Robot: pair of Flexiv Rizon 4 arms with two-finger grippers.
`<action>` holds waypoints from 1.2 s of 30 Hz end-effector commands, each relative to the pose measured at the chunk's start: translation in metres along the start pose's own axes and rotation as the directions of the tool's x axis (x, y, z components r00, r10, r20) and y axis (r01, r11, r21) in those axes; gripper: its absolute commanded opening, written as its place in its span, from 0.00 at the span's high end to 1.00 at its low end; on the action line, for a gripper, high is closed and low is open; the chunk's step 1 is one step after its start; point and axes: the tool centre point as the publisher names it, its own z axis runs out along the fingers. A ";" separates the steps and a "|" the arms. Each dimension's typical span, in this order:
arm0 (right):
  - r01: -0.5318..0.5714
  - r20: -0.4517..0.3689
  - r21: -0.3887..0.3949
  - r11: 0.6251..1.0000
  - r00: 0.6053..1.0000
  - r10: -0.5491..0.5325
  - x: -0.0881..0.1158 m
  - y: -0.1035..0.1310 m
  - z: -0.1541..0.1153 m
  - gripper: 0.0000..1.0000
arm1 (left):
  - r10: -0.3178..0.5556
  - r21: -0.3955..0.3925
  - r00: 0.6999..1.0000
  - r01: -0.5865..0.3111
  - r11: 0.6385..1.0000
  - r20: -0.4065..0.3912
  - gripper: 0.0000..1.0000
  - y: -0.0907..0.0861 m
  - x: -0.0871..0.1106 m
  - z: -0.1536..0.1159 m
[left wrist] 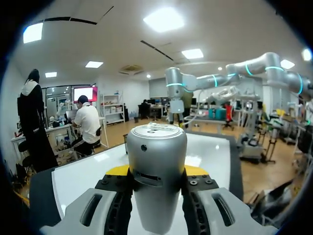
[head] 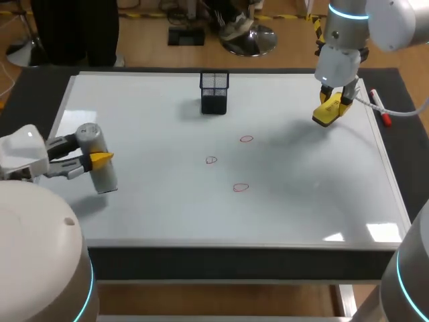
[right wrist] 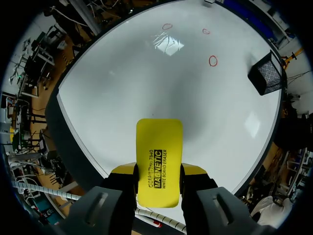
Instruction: Pick up the inspection probe, press it on each red-marked spot on the whiteboard one by one, put down the probe, pick up the eraser, and wipe off all the red marks.
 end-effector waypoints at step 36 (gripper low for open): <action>0.263 -0.029 0.045 0.964 0.965 -0.262 -0.025 0.114 0.007 1.00 | -0.010 0.001 1.000 0.010 1.000 0.010 1.00 -0.001 0.004 -0.017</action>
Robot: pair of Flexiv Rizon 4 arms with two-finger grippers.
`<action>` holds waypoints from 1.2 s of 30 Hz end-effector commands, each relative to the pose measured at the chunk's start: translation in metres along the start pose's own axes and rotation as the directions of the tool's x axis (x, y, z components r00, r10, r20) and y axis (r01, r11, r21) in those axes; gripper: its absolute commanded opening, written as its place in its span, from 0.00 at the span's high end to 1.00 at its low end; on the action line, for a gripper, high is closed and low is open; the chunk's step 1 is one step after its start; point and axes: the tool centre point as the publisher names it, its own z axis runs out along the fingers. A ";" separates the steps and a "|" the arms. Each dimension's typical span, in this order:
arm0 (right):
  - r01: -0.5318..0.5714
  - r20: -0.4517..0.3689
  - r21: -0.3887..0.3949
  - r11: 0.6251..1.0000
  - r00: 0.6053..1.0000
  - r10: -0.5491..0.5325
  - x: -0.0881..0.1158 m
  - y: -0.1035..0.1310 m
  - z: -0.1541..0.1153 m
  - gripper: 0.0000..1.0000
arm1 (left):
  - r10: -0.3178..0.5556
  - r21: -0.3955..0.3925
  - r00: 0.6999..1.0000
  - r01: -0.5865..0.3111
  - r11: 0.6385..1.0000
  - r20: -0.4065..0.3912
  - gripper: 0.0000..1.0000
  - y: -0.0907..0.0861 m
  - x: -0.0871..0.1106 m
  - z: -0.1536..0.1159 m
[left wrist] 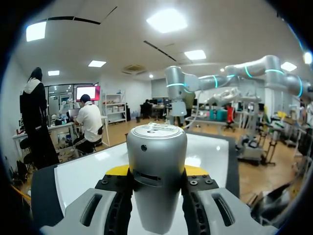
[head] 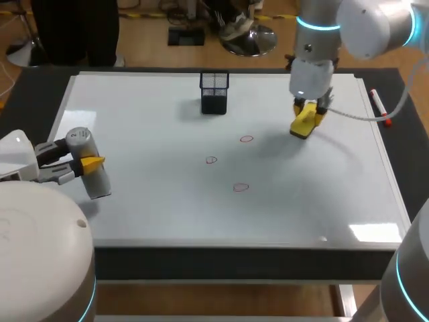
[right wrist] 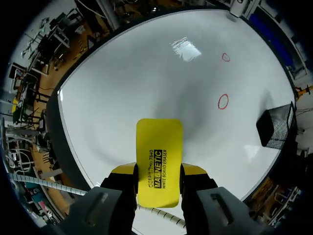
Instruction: Pick up the inspection probe, press it on each red-marked spot on the whiteboard one by one, put down the probe, pick up the eraser, and wipe off all the red marks.
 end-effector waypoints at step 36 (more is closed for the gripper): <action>0.494 -0.010 0.006 0.870 0.870 -0.494 -0.157 0.213 0.031 1.00 | 0.001 0.002 1.000 -0.001 1.000 0.001 1.00 -0.001 0.000 0.000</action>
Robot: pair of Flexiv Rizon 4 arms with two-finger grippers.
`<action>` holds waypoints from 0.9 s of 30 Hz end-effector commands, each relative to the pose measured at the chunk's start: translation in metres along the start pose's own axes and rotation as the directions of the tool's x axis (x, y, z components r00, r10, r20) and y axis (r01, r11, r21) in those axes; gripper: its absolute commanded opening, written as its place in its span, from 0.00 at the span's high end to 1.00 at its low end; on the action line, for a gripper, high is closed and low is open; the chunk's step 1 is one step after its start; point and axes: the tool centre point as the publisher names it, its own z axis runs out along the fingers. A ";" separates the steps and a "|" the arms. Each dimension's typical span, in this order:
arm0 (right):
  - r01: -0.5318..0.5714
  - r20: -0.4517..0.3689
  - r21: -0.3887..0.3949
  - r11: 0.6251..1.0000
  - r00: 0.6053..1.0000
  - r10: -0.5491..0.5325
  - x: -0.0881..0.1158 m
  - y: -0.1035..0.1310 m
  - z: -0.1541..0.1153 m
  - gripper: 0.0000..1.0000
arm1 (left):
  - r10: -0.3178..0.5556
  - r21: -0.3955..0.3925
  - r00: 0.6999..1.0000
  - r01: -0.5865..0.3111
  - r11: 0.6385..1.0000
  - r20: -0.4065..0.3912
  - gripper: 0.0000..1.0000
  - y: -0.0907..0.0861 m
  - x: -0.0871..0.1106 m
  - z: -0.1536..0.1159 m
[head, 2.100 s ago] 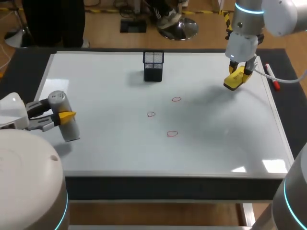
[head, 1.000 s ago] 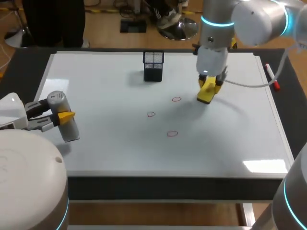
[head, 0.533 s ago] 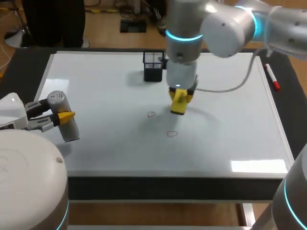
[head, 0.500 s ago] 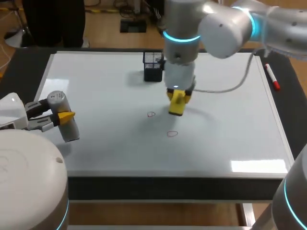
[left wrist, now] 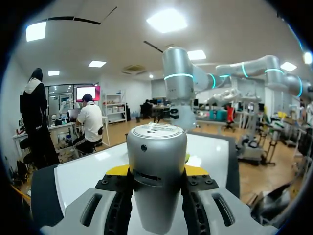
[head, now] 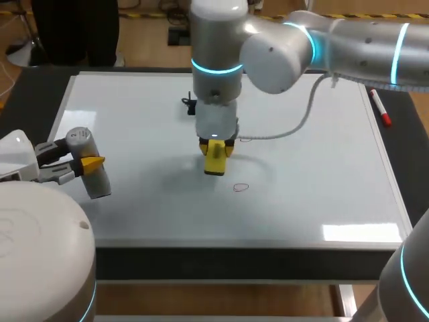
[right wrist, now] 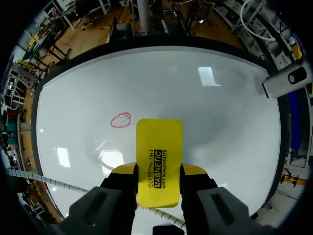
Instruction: Pick up the inspection probe, press it on each red-marked spot on the whiteboard one by one, put down the probe, pick up the eraser, and wipe off all the red marks.
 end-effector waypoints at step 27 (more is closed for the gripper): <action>0.100 -0.035 -0.026 0.995 0.994 -0.101 -0.039 -0.022 0.026 1.00 | 0.001 0.000 1.000 -0.001 1.000 0.000 1.00 -0.001 0.001 -0.001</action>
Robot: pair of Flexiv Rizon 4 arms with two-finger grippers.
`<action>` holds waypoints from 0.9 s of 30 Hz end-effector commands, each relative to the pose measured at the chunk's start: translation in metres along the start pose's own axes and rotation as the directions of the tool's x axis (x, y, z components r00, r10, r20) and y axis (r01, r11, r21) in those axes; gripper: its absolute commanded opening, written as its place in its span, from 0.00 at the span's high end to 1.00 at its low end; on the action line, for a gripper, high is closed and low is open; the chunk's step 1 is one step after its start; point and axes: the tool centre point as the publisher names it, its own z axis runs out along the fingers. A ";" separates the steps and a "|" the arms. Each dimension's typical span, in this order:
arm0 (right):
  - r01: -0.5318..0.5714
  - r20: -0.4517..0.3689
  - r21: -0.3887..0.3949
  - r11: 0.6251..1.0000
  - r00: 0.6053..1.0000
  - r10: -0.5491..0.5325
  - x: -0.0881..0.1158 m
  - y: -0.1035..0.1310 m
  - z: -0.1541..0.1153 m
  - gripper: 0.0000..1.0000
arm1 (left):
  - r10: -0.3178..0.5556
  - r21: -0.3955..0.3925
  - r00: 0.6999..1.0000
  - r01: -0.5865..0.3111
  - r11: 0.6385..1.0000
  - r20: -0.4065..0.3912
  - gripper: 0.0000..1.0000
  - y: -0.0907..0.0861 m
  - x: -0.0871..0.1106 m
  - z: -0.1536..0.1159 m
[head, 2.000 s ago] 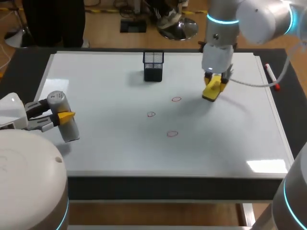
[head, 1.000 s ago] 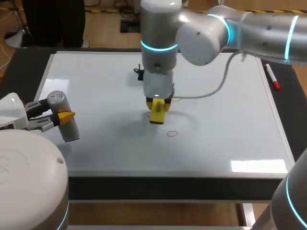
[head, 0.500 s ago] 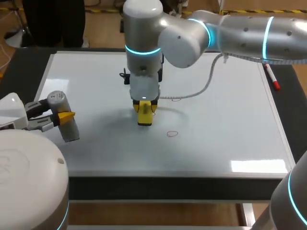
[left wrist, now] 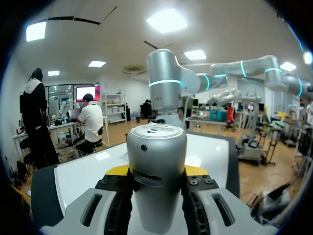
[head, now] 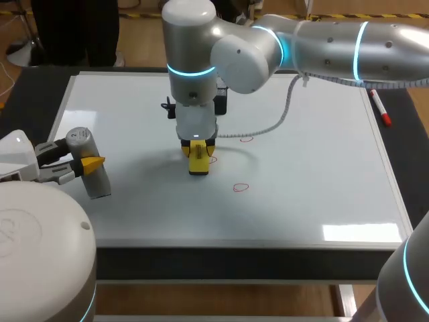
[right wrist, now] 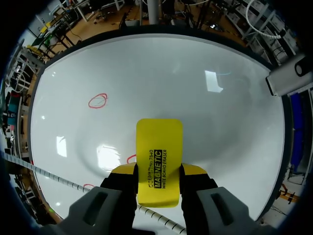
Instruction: Pick up the inspection probe, press it on each red-marked spot on the whiteboard one by one, put down the probe, pick up the eraser, and wipe off all the red marks.
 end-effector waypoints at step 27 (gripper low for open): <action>-0.105 -0.015 -0.031 0.994 0.994 0.104 0.045 -0.006 0.009 1.00 | 0.000 0.000 1.000 0.000 1.000 0.000 1.00 -0.001 0.001 -0.001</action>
